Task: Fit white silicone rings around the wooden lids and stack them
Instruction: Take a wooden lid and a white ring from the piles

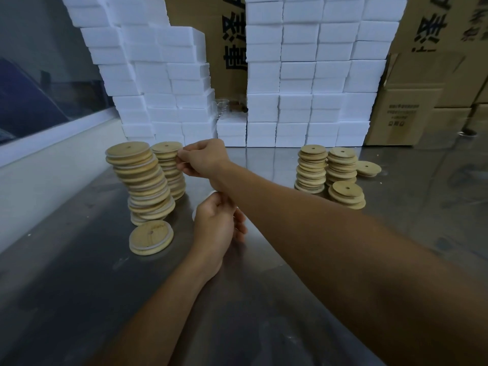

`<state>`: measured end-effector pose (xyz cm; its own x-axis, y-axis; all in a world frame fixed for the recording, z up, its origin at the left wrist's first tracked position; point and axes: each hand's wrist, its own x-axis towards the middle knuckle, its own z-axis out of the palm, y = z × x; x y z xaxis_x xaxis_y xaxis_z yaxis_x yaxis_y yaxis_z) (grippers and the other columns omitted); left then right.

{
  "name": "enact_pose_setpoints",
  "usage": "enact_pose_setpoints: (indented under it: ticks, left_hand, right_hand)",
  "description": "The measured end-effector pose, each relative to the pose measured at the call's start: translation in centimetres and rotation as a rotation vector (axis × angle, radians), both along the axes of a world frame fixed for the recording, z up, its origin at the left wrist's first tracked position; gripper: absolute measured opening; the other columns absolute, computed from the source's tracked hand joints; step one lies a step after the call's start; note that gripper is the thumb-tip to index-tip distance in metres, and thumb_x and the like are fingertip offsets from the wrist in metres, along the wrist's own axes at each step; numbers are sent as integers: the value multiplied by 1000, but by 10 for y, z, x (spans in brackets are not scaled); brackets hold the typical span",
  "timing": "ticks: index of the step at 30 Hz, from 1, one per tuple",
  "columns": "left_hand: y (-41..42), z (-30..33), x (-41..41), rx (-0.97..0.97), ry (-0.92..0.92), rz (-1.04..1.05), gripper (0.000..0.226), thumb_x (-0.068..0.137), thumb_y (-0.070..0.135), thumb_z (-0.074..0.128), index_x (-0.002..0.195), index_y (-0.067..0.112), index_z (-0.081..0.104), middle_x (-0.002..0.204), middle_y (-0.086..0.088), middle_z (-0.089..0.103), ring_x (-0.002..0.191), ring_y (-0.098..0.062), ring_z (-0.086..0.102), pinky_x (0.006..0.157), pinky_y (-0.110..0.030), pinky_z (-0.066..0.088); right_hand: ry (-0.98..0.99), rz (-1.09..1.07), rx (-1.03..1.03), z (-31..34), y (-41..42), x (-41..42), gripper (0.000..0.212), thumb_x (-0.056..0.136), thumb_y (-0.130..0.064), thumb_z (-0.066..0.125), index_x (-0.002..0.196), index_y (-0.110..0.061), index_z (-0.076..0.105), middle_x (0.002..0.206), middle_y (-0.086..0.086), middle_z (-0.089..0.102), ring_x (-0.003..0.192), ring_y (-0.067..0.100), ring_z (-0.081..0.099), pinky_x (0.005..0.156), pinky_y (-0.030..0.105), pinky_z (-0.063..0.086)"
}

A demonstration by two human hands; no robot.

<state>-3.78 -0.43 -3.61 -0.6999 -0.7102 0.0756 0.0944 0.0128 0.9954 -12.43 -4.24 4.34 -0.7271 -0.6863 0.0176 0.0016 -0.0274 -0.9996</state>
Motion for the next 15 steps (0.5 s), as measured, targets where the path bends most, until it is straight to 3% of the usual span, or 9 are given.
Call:
enact_pose_setpoints:
  ticks: [4, 6, 9, 12, 15]
  left_hand:
    - [-1, 0, 0, 2, -2, -8, 24, 98, 9, 45, 90, 12, 67, 67, -13, 64, 50, -19, 59, 42, -27, 44]
    - [-1, 0, 0, -7, -1, -20, 21, 97, 9, 48, 89, 11, 67, 64, -11, 63, 49, -19, 58, 41, -26, 44]
    - [1, 0, 1, -82, -25, -29, 18, 95, 7, 52, 83, 12, 65, 57, -5, 62, 47, -19, 57, 41, -25, 44]
    - [3, -2, 0, -183, -36, -7, 22, 94, 10, 54, 75, 14, 63, 53, -3, 60, 43, -20, 52, 41, -26, 40]
    - [8, -2, -1, -355, -40, 59, 24, 92, 15, 61, 68, 19, 60, 52, 4, 57, 46, -10, 50, 49, -24, 39]
  right_hand:
    - [38, -7, 4, -2, 2, 3, 6, 92, -6, 66, 91, 0, 66, 68, 11, 65, 56, 13, 61, 55, 21, 56]
    - [73, -31, 4, -4, 9, 2, 9, 92, -6, 65, 84, -4, 64, 70, 10, 66, 54, 13, 61, 53, 21, 54]
    - [241, -86, 17, -12, 31, -2, 14, 92, -7, 62, 78, -10, 65, 72, 6, 69, 51, 11, 62, 51, 19, 50]
    - [442, -186, 29, -23, 62, -5, 9, 91, -11, 62, 86, -9, 69, 70, 3, 71, 58, 10, 66, 63, 28, 58]
    - [681, -311, 113, -38, 100, -11, 10, 91, -16, 61, 91, -13, 71, 75, 1, 72, 73, 15, 68, 76, 40, 58]
